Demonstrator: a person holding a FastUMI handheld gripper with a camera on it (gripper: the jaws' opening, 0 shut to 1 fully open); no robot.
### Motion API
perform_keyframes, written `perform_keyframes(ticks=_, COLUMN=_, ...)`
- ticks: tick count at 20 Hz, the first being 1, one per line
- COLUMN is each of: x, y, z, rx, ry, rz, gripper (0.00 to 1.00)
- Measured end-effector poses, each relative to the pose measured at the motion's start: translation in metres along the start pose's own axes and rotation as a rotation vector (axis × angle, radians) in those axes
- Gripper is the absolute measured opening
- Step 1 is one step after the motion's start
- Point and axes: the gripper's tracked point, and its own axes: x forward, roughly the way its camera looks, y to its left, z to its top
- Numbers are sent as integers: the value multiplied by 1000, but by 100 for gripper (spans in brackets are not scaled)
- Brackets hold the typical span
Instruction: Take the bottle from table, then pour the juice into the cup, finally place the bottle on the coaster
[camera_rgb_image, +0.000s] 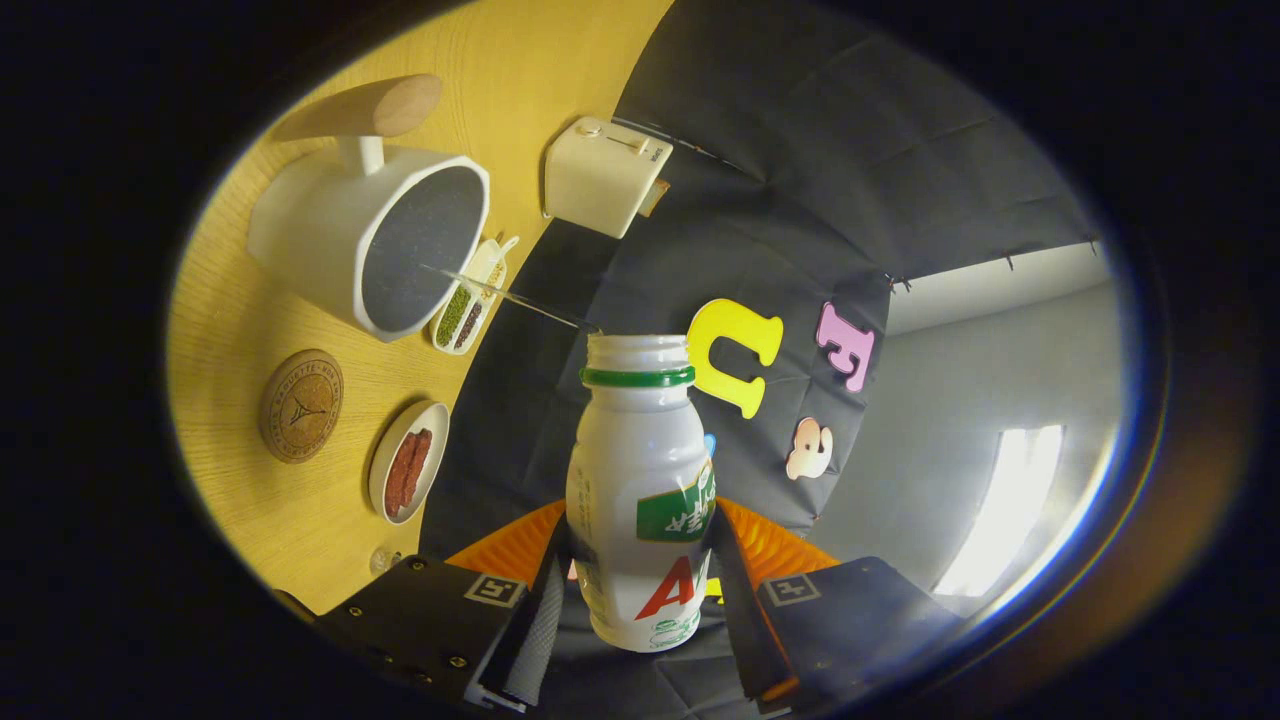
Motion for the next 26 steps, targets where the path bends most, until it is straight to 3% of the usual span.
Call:
perform_keyframes(ticks=19, x=1, y=0, z=45, rx=-337, ry=-149, rz=-73, gripper=71)
perform_keyframes(ticks=26, x=-2, y=8, z=47, rx=-374, ry=-163, rz=-73, gripper=71)
